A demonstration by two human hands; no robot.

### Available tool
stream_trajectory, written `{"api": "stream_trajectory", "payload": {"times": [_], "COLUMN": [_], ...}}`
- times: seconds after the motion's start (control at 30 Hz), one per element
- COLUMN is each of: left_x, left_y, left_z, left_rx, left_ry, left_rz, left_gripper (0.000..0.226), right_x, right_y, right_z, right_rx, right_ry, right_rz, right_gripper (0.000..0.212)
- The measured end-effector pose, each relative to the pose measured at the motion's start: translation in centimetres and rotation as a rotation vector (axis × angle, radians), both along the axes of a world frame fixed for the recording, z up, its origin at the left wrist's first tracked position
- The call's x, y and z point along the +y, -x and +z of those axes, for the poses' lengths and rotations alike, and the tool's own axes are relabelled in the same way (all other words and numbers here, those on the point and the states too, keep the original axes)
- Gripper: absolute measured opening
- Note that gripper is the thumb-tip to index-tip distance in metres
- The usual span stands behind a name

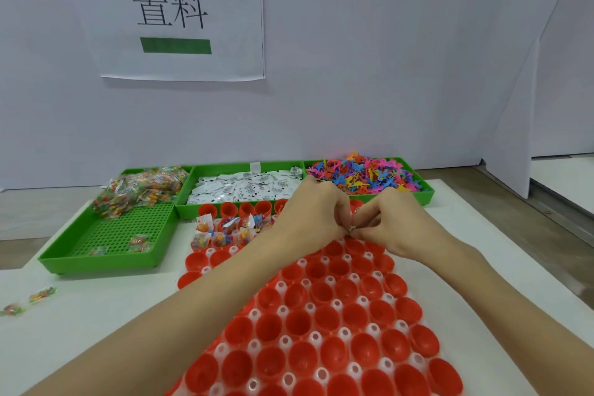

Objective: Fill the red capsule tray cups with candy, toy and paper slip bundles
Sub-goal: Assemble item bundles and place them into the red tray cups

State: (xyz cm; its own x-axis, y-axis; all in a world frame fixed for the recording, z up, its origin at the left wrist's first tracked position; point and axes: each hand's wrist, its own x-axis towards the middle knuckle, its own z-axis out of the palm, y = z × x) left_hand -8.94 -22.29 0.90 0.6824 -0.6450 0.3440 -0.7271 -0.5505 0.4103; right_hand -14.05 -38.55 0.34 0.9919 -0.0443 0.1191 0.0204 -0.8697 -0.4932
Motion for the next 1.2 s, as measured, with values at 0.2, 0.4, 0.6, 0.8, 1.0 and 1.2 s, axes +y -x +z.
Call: {"api": "stream_trajectory", "payload": {"times": [0.2, 0.4, 0.6, 0.8, 1.0, 1.2], "left_x": [0.1, 0.0, -0.2, -0.9, -0.2, 2.6], "left_y": [-0.9, -1.3, -1.2, -0.6, -0.6, -0.1], "left_z": [0.2, 0.0, -0.3, -0.1, 0.5, 0.8], "left_rx": [-0.027, -0.042, -0.079, -0.187, -0.32, -0.214], "left_ry": [-0.082, -0.107, -0.113, -0.22, -0.36, -0.07], "left_rz": [-0.066, -0.077, -0.043, 0.021, -0.11, -0.1], "left_gripper": [0.004, 0.006, 0.008, 0.013, 0.019, 0.021], "right_x": [-0.4, -0.5, 0.0, 0.0, -0.2, 0.8], "right_y": [0.2, -0.3, -0.5, -0.4, 0.7, 2.8], "right_z": [0.5, 0.2, 0.0, 0.4, 2.0, 3.5], "right_rx": [0.068, -0.004, -0.04, 0.014, -0.013, -0.08], "right_ry": [0.032, -0.006, -0.05, 0.022, 0.033, -0.136], "right_rz": [0.049, -0.02, -0.065, -0.068, -0.081, -0.135], "right_gripper": [0.022, 0.006, 0.011, 0.009, 0.024, 0.039]}}
